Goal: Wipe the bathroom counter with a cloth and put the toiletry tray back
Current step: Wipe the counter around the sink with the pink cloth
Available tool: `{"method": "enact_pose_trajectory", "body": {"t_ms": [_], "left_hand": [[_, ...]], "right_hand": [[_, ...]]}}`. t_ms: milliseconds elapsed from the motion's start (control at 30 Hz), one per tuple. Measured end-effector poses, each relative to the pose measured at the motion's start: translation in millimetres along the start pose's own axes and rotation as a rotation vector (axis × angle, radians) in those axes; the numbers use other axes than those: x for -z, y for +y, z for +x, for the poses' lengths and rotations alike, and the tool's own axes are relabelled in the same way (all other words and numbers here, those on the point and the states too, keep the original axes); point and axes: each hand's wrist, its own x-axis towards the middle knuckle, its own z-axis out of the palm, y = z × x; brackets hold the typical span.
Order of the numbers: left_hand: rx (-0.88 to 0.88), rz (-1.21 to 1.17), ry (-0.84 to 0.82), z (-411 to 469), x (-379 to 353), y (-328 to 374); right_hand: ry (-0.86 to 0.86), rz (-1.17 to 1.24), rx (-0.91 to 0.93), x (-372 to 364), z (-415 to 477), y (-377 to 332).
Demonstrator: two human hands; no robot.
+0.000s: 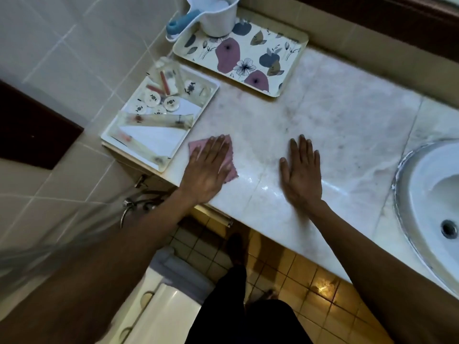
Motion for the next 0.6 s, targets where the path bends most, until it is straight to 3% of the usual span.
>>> {"method": "enact_pose_trajectory", "body": {"t_ms": [133,300,433,600], "left_hand": [[0.053,0.014,-0.038,-43,-10,29],[0.008,-0.010,-0.085,1,-3,35],[0.310,-0.109,-0.063,62,-14,91],[-0.005,-0.101,-0.083,30,-48,219]], "right_hand": [[0.014,0.001,0.006,-1,-1,3],[-0.013,0.116,0.033,4,-8,11],[0.018,0.275,0.032,23,-38,38],[0.136,0.329,-0.095,58,-98,114]]}}
